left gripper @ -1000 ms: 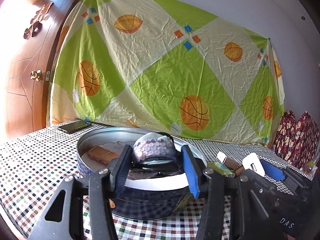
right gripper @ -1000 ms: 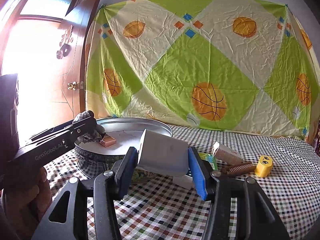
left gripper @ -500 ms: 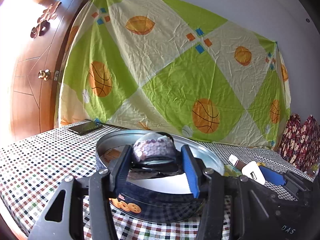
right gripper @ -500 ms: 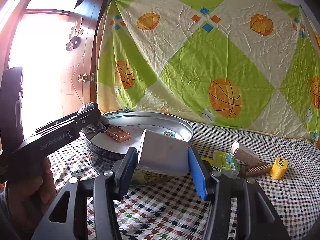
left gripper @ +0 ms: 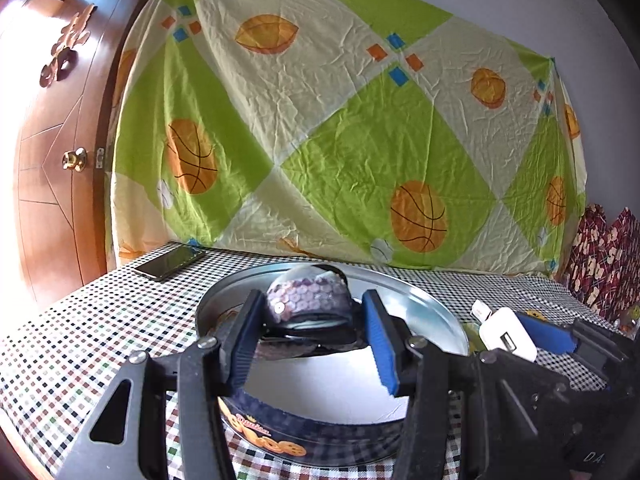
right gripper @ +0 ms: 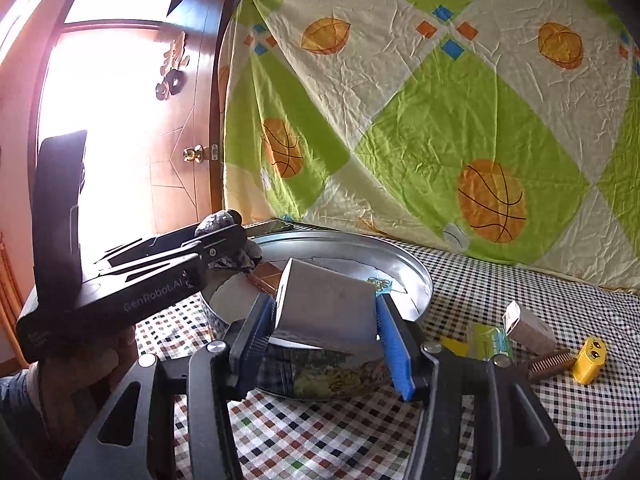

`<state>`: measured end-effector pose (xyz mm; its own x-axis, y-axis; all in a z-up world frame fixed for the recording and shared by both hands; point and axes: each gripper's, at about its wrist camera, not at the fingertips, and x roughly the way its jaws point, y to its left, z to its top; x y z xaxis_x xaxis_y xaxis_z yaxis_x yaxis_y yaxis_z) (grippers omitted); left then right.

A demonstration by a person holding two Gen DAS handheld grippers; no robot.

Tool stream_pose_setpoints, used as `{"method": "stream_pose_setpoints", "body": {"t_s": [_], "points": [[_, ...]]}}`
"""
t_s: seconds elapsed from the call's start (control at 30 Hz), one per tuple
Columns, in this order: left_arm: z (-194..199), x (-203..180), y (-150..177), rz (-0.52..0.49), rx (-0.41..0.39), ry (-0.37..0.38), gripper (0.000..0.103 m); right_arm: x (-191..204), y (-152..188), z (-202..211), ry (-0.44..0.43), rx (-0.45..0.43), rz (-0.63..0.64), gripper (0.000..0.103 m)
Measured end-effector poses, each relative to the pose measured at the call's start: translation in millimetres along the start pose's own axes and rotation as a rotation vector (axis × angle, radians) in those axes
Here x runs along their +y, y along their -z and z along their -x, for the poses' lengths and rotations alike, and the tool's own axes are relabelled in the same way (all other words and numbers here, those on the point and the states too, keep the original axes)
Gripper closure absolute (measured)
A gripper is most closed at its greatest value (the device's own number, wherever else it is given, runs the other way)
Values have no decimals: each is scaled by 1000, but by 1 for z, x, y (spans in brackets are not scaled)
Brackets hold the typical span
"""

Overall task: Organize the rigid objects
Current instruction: 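Carry the wrapped ball with the left tool while the right tool carries the white block over the tin, then open the left tool dropping the ball into the tin while the right tool releases the white block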

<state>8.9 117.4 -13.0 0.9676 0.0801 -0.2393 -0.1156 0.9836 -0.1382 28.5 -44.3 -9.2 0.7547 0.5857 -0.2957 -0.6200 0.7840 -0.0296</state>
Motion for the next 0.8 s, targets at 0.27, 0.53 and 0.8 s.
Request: {"method": "stream_pose_setpoints", "body": {"t_s": [0.27, 0.53, 0.8], "points": [[-44, -2, -14, -15, 191, 8, 53, -13, -28, -51, 11, 121, 4, 48], [-98, 10, -21, -8, 412, -5, 53, -35, -27, -107, 5, 276, -49, 48], [-103, 16, -26, 0, 404, -53, 37, -44, -21, -118, -28, 282, -126, 40]]}}
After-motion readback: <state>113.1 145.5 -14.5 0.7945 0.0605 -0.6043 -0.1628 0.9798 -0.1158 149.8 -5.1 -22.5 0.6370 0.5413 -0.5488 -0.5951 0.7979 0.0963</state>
